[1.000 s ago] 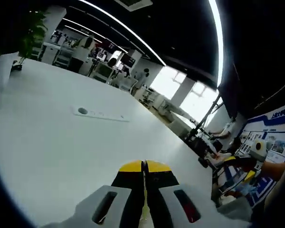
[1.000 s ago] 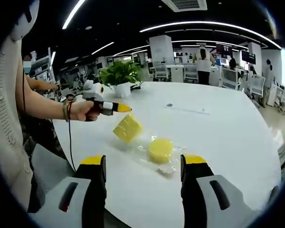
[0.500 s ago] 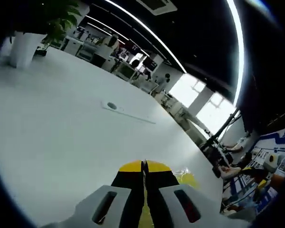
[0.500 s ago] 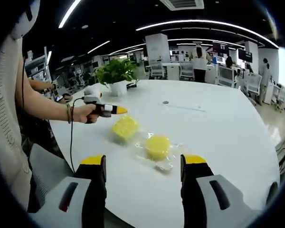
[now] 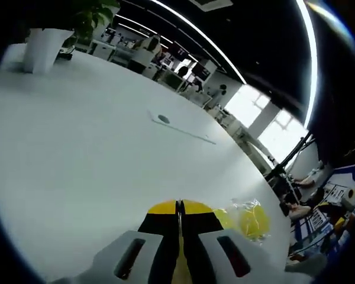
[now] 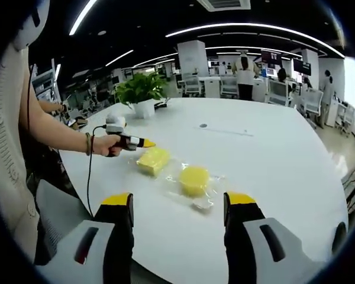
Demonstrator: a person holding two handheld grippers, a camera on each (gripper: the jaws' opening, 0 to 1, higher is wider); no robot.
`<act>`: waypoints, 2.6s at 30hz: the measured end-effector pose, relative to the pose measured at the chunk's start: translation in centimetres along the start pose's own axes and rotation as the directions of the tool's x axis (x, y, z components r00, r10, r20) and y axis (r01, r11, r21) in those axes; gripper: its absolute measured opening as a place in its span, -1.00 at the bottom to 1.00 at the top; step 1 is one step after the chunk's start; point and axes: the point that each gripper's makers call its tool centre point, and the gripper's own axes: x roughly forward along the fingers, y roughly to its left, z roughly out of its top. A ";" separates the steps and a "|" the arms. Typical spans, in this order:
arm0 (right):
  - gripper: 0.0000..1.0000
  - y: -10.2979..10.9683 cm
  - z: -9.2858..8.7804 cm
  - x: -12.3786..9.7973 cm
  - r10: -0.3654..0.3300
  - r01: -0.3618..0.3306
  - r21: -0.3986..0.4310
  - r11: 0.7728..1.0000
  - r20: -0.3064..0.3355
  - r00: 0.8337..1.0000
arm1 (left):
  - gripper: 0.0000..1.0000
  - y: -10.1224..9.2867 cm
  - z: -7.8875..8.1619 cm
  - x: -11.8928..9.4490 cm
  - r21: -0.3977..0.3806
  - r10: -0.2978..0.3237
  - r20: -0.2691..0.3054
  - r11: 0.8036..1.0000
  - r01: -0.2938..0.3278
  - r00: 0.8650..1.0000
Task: Compare the silicone blocks by pressing each to a similar depth, holding the contact briefly, and releasing to observe deformation and rebound differences across the visible hardness samples.
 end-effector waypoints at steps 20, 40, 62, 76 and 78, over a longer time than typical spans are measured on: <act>0.12 -0.2 -0.1 -0.1 0.002 -0.002 -0.002 1.000 0.001 1.000 | -0.95 1.2 -0.5 0.0 0.014 0.031 0.010 0.999 -0.031 0.999; 0.10 0.7 0.3 0.3 0.039 -0.039 -0.021 0.999 0.010 0.999 | -0.35 3.4 0.0 -2.6 0.077 0.148 0.018 0.986 -0.149 0.989; 0.12 1.9 1.3 0.9 0.086 -0.084 -0.041 0.996 0.042 0.995 | -0.24 0.5 1.2 -7.8 0.135 0.141 0.085 0.979 -0.151 0.986; 0.13 2.7 1.5 0.7 0.114 -0.111 -0.055 0.992 0.068 0.991 | -0.19 -5.1 2.1 -12.0 0.215 0.081 0.154 0.970 -0.113 0.985; 0.13 2.7 1.4 0.6 0.114 -0.111 -0.052 0.993 0.072 0.991 | -0.18 -5.5 1.8 -12.6 0.226 0.081 0.155 0.967 -0.115 0.985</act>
